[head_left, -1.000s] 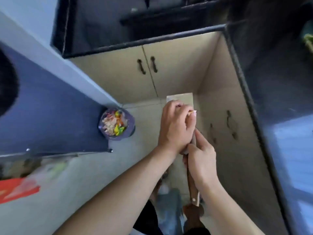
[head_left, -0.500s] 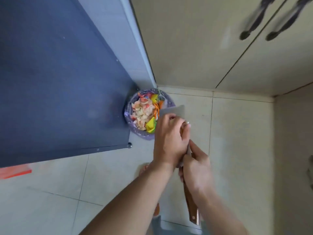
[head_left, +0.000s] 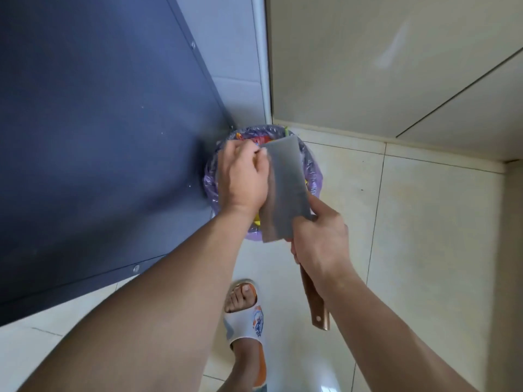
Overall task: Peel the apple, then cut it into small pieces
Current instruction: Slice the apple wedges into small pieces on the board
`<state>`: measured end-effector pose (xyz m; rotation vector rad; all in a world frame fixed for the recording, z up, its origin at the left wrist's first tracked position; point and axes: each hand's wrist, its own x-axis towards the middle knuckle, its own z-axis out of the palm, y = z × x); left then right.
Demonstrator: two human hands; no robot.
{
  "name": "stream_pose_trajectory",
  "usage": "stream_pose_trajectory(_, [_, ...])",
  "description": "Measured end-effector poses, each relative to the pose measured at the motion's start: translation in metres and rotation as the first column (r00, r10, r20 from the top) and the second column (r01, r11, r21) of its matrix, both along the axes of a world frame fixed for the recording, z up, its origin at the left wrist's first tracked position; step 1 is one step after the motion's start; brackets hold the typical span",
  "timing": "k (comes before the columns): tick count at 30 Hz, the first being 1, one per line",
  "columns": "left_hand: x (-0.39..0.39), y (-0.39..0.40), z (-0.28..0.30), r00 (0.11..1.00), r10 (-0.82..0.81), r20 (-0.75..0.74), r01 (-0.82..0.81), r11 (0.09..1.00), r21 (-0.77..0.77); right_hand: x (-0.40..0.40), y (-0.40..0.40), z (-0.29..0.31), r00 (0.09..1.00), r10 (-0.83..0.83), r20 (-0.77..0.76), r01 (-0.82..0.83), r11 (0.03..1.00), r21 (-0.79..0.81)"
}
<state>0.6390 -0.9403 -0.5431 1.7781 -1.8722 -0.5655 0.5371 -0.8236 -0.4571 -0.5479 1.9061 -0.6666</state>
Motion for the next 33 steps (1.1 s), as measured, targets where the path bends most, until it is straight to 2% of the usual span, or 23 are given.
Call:
stream_pose_trajectory(2, [0.008,-0.003,-0.008,0.999,-0.016,0.044,0.014,0.999,0.039,-0.013,0.008,0.003,1.0,-0.019,-0.011,0.019,1.0,0.018])
stream_pose_trajectory(5, [0.007,0.003,-0.01,0.971,-0.137,0.198,0.129,0.99,0.054,-0.034,0.017,0.01,0.997,-0.054,-0.05,0.056,0.998,0.034])
stream_pose_trajectory(6, [0.006,0.003,-0.009,0.971,-0.137,0.197,0.123,0.989,0.081,-0.04,0.019,0.013,0.996,-0.064,-0.056,0.065,0.997,0.032])
stream_pose_trajectory(7, [0.003,0.002,-0.004,0.986,-0.102,0.135,0.087,0.989,0.119,-0.044,0.02,0.017,0.996,-0.065,-0.063,0.067,0.997,0.028])
stream_pose_trajectory(8, [0.0,-0.001,0.003,1.0,-0.012,-0.015,0.015,0.983,0.184,-0.047,0.021,0.021,0.996,-0.056,-0.073,0.058,0.998,0.028])
stream_pose_trajectory(9, [-0.003,-0.005,0.015,0.959,0.148,-0.242,-0.071,0.951,0.299,-0.05,0.022,0.024,0.996,-0.041,-0.084,0.044,0.999,0.026])
stream_pose_trajectory(10, [-0.006,-0.008,0.029,0.823,0.349,-0.448,-0.124,0.881,0.457,-0.051,0.023,0.027,0.995,-0.026,-0.095,0.028,0.999,0.021])
stream_pose_trajectory(11, [-0.008,-0.011,0.042,0.635,0.526,-0.566,-0.108,0.786,0.609,-0.052,0.024,0.031,0.995,-0.011,-0.102,0.012,1.0,0.009])
stream_pose_trajectory(12, [-0.008,-0.013,0.055,0.455,0.635,-0.624,-0.033,0.712,0.702,-0.051,0.024,0.035,0.995,0.003,-0.104,-0.004,1.0,-0.008])
stream_pose_trajectory(13, [-0.005,-0.015,0.065,0.324,0.695,-0.642,0.054,0.664,0.745,-0.05,0.025,0.039,0.995,0.02,-0.102,-0.023,0.999,-0.028])
stream_pose_trajectory(15, [0.004,-0.017,0.082,0.172,0.749,-0.64,0.193,0.611,0.768,-0.047,0.026,0.046,0.992,0.062,-0.108,-0.07,0.995,-0.076])
stream_pose_trajectory(17, [0.014,-0.017,0.087,0.105,0.784,-0.612,0.271,0.57,0.776,-0.041,0.023,0.049,0.982,0.131,-0.133,-0.148,0.981,-0.129])
stream_pose_trajectory(20, [0.023,-0.014,0.089,0.139,0.793,-0.593,0.318,0.532,0.785,-0.027,0.014,0.046,0.956,0.232,-0.182,-0.262,0.951,-0.166])
stream_pose_trajectory(22, [0.027,-0.012,0.09,0.131,0.794,-0.593,0.318,0.533,0.784,-0.017,0.006,0.039,0.935,0.284,-0.212,-0.317,0.938,-0.139])
stream_pose_trajectory(26, [0.038,-0.011,0.099,0.088,0.802,-0.591,0.295,0.546,0.784,-0.019,-0.014,0.02,0.87,0.362,-0.334,-0.364,0.93,0.06])
stream_pose_trajectory(29, [0.052,-0.009,0.099,0.137,0.793,-0.593,0.254,0.551,0.795,-0.028,-0.021,0.016,0.885,0.3,-0.356,-0.285,0.954,0.097])
stream_pose_trajectory(33, [0.055,-0.007,0.107,0.259,0.769,-0.584,0.23,0.539,0.811,-0.025,-0.01,0.037,0.886,0.214,-0.411,-0.245,0.969,-0.022])
